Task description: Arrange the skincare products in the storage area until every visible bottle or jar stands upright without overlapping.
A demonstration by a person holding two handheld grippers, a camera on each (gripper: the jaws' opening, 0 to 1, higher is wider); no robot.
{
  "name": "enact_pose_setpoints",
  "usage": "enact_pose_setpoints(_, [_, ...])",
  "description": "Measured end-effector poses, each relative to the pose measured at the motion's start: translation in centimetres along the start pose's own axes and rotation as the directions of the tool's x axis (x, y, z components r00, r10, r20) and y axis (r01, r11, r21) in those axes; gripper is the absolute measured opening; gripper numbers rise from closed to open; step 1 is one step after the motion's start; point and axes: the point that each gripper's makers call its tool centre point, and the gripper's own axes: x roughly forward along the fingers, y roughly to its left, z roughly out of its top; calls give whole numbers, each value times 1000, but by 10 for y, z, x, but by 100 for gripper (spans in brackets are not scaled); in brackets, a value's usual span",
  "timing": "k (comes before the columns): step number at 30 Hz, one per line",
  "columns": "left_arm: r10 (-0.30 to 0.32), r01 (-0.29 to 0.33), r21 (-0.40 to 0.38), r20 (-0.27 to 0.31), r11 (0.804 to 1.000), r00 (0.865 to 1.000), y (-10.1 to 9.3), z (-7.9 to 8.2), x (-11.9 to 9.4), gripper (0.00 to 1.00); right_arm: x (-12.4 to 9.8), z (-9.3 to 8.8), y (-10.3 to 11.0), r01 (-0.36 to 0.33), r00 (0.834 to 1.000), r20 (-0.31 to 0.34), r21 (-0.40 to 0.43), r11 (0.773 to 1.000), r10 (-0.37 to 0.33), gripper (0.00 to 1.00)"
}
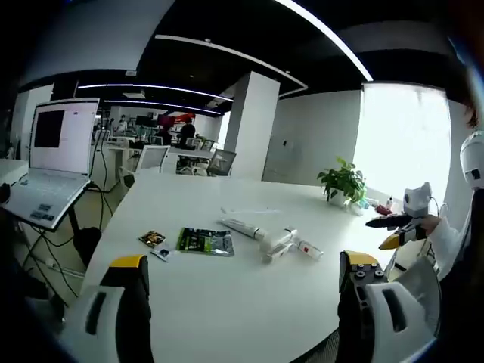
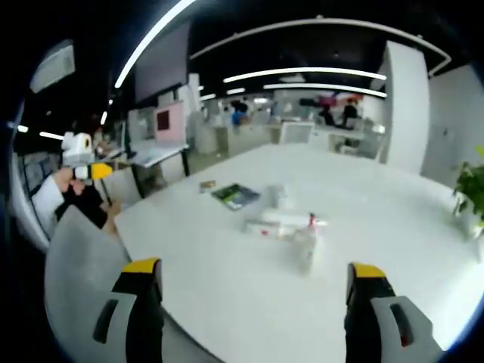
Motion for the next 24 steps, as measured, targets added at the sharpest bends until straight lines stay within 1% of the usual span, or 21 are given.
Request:
enact_pose_setpoints(6, [-2, 2, -9, 3, 1000, 1000, -1, -3, -1, 99, 1, 0, 0, -4, 1000, -5, -4, 1000, 4, 100])
enact_pose_setpoints(11, [10, -10, -9, -4, 1000, 1000, 1, -5, -2, 99, 3, -1, 2, -11, 1000, -11, -10, 1000, 11, 100])
enact_pose_setpoints(17, [17, -17, -15, 9, 1000, 1000, 3, -3, -4, 99, 4, 2, 3, -14, 1000, -5, -11, 1000, 14, 100])
enact_pose_setpoints(20, [15, -15, -12, 3, 1000, 1000, 2, -4, -3, 99, 4, 4, 3, -13, 1000, 4, -5, 1000, 13, 100])
enact_pose_setpoints(24, [10, -10, -12, -2, 1000, 1000, 0, -4, -1, 99, 4, 3, 3, -13, 1000, 1, -3, 1000, 13, 100])
